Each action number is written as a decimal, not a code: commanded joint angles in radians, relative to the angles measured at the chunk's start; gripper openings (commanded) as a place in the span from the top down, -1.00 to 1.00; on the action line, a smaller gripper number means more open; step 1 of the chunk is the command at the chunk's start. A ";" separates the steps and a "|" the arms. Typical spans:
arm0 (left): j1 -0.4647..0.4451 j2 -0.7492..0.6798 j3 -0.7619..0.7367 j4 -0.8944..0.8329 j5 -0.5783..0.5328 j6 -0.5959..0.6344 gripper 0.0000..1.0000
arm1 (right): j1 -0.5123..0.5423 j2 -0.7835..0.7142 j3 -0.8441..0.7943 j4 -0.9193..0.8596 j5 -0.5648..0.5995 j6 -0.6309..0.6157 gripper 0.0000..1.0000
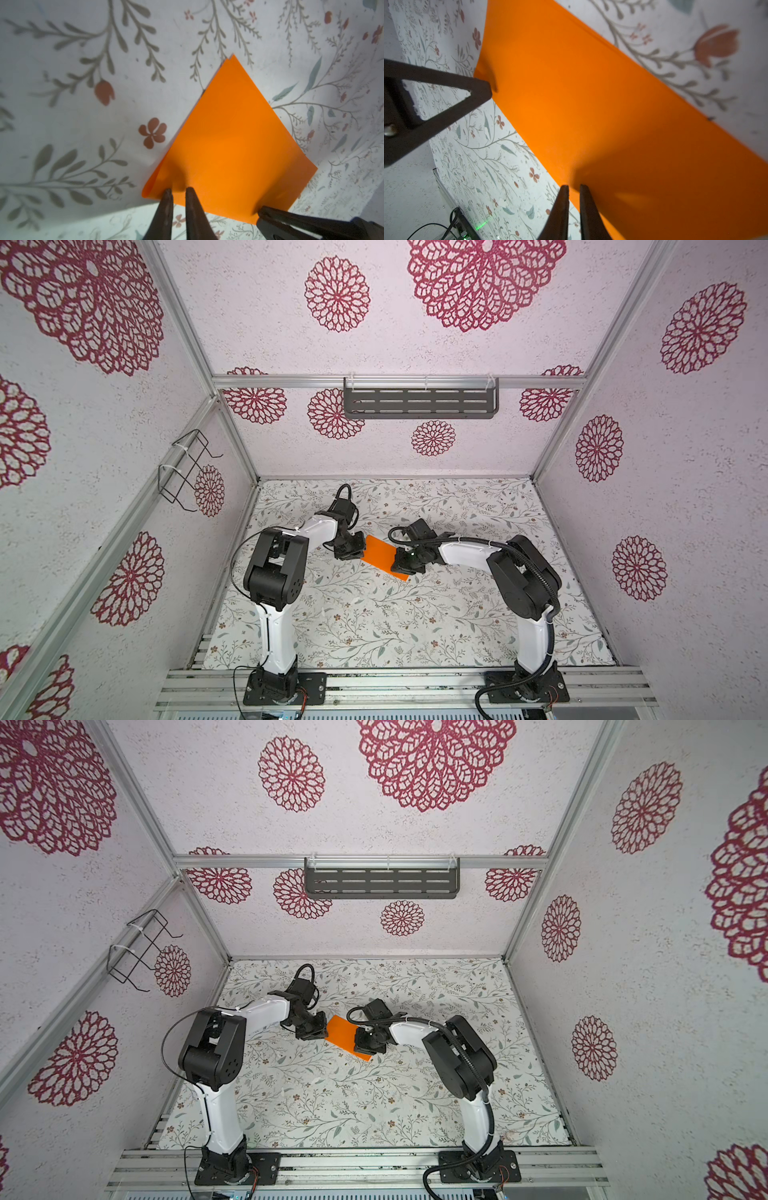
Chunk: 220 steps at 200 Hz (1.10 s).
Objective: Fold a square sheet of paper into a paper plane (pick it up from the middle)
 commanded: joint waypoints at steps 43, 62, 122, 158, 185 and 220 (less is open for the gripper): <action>0.013 0.054 0.049 -0.123 -0.216 0.064 0.67 | 0.000 0.019 0.006 -0.066 0.047 -0.019 0.67; 0.017 0.037 0.065 -0.139 -0.246 0.066 0.67 | 0.000 0.006 0.003 -0.036 0.036 -0.019 0.66; 0.014 -0.205 -0.090 0.041 -0.120 -0.149 0.37 | -0.031 -0.127 0.014 0.195 -0.023 -0.025 0.21; 0.006 -0.285 -0.242 0.210 -0.022 -0.298 0.09 | -0.099 -0.099 0.035 0.109 0.037 -0.091 0.01; -0.006 -0.287 -0.304 0.315 0.040 -0.386 -0.06 | -0.137 -0.064 0.070 0.028 0.073 -0.161 -0.10; -0.019 -0.242 -0.318 0.363 0.067 -0.432 -0.16 | -0.155 0.002 0.142 -0.080 0.086 -0.236 -0.17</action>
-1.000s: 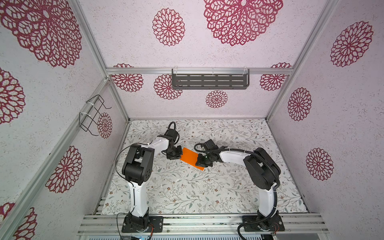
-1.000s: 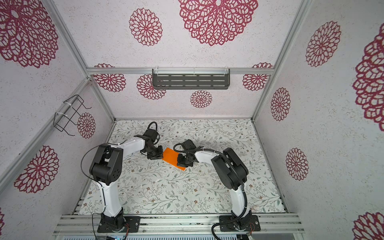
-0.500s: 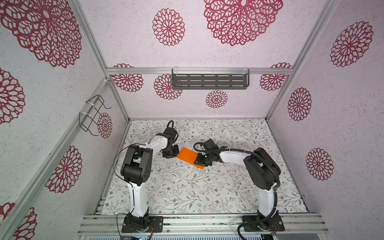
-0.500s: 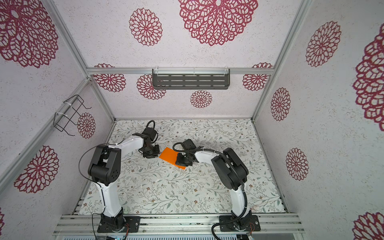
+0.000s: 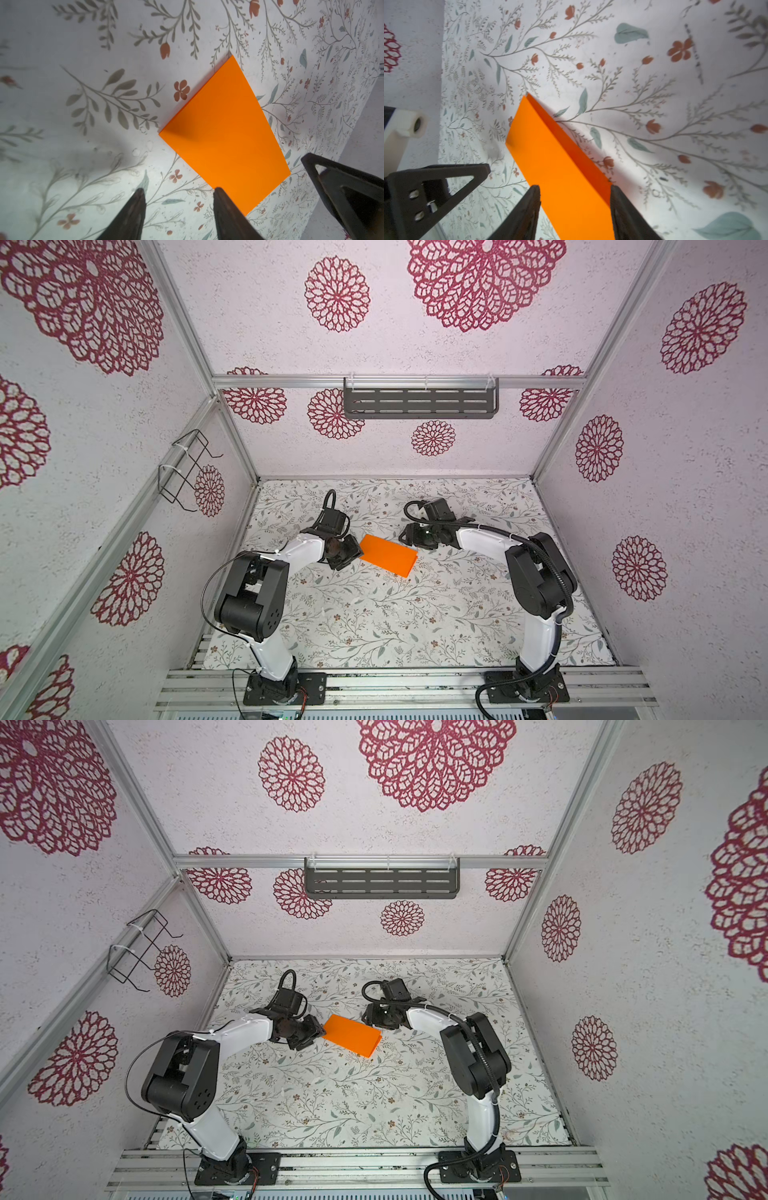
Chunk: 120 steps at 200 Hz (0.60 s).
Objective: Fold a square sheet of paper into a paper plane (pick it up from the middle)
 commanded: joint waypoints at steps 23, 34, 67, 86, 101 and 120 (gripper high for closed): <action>-0.009 0.045 0.007 0.095 0.037 -0.074 -0.17 | -0.005 0.063 0.074 -0.131 0.003 -0.117 -0.16; -0.010 0.058 0.019 0.080 0.031 -0.069 -0.17 | -0.006 0.072 0.081 -0.145 -0.002 -0.128 -0.13; -0.010 0.099 0.039 0.072 0.041 -0.067 -0.17 | -0.006 0.080 0.077 -0.181 -0.001 -0.149 -0.03; -0.009 0.123 0.060 0.070 0.059 -0.050 -0.14 | -0.007 0.076 0.060 -0.209 0.001 -0.150 0.05; -0.010 0.145 0.081 0.069 0.077 -0.032 -0.10 | -0.005 0.059 0.027 -0.214 -0.010 -0.141 0.11; -0.011 0.178 0.112 0.058 0.096 -0.007 -0.05 | -0.004 0.018 -0.039 -0.190 -0.039 -0.108 0.14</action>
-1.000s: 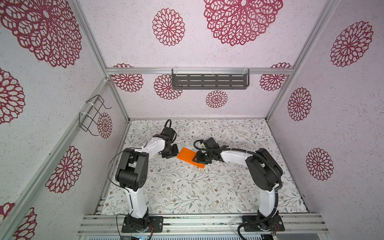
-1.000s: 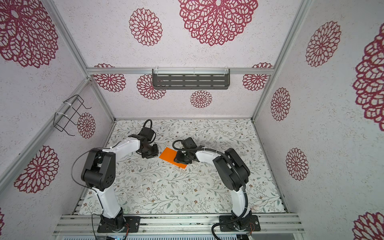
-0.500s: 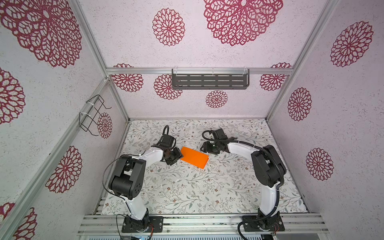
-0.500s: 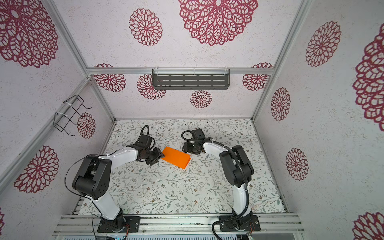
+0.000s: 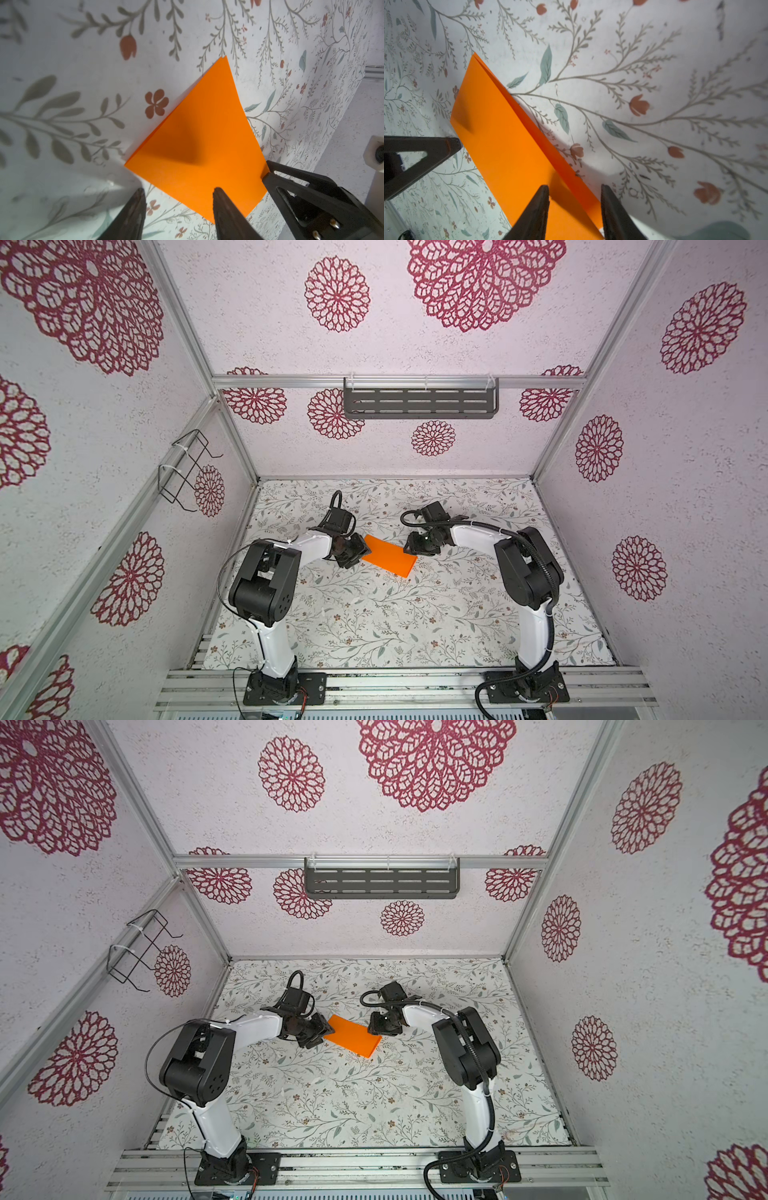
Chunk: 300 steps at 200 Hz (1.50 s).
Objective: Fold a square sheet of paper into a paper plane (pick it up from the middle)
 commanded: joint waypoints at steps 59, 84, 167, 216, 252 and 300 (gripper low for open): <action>-0.004 0.159 0.145 -0.012 0.121 0.102 -0.03 | 0.021 -0.197 -0.285 0.110 -0.127 0.167 0.17; -0.006 0.203 0.200 -0.019 0.177 0.134 -0.05 | 0.017 -0.244 -0.339 0.184 -0.114 0.218 0.12; -0.009 0.229 0.284 -0.111 0.166 0.196 0.02 | -0.006 -0.264 -0.379 0.291 -0.182 0.335 0.30; -0.010 0.224 0.293 -0.114 0.164 0.201 0.05 | -0.007 -0.252 -0.373 0.253 -0.189 0.358 0.62; -0.008 0.161 0.280 -0.156 0.085 0.224 0.05 | -0.007 -0.224 -0.360 0.193 -0.152 0.350 0.80; -0.030 0.082 0.188 -0.019 0.199 0.210 0.18 | -0.007 -0.200 -0.345 0.166 -0.140 0.345 0.82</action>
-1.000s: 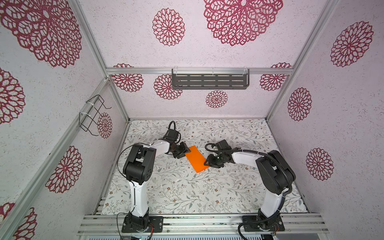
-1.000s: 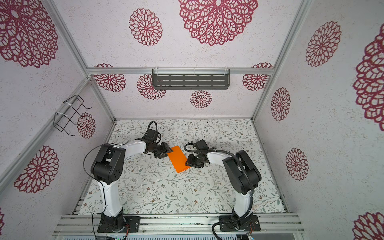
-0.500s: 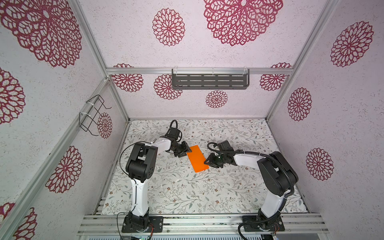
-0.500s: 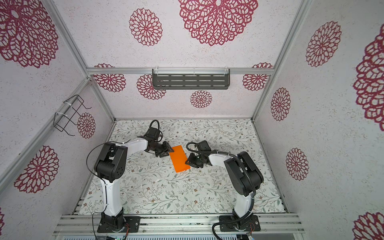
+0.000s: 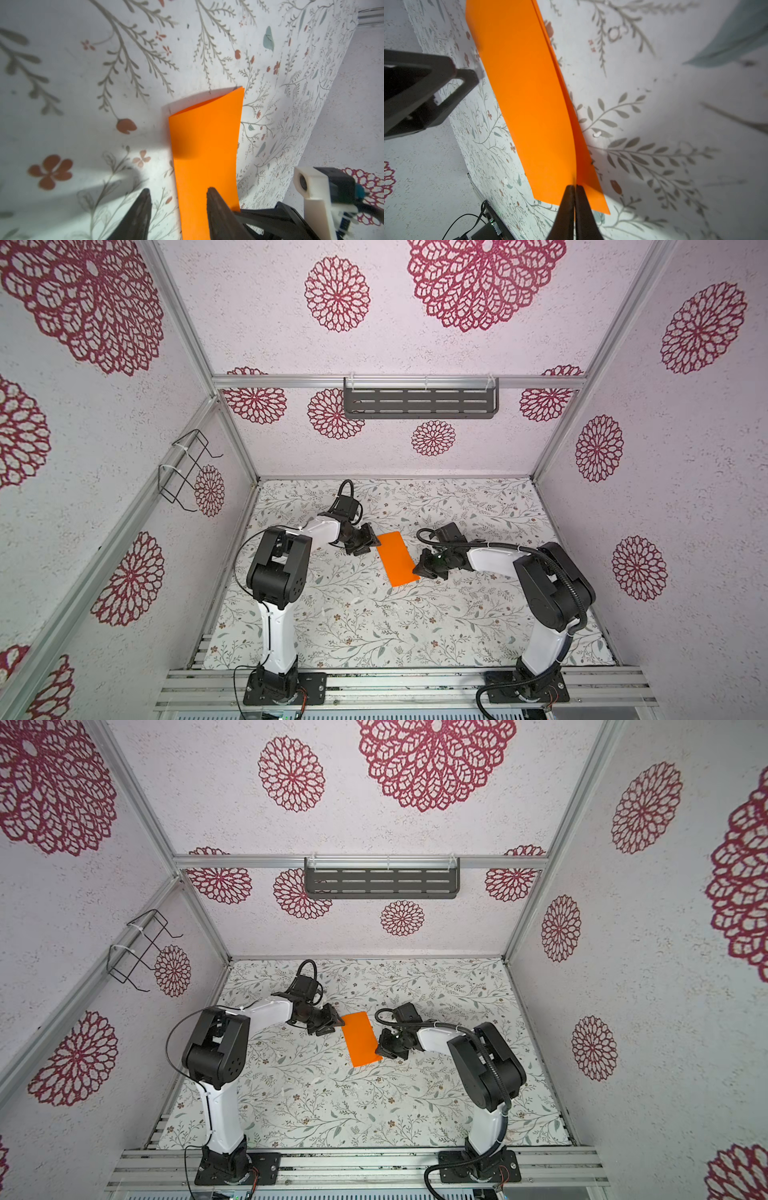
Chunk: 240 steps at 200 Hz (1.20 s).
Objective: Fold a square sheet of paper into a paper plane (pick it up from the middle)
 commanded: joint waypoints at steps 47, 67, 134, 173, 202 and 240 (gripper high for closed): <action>-0.072 0.032 0.020 0.068 0.068 0.003 0.47 | -0.006 0.016 0.035 -0.054 0.026 -0.005 0.81; -0.076 0.061 0.034 0.049 0.060 0.005 0.53 | -0.005 0.012 0.039 -0.062 0.032 -0.011 0.80; -0.081 0.119 0.057 0.004 0.039 0.017 0.62 | -0.007 -0.003 0.040 -0.055 0.014 -0.006 0.71; -0.084 0.125 0.059 -0.018 0.019 0.027 0.63 | -0.005 -0.026 0.035 -0.019 -0.020 0.012 0.63; -0.086 0.127 0.058 -0.028 0.006 0.033 0.64 | -0.005 -0.037 0.039 -0.002 -0.034 0.018 0.78; -0.088 0.132 0.057 -0.030 0.003 0.035 0.64 | 0.003 -0.025 0.059 0.067 -0.079 0.021 0.82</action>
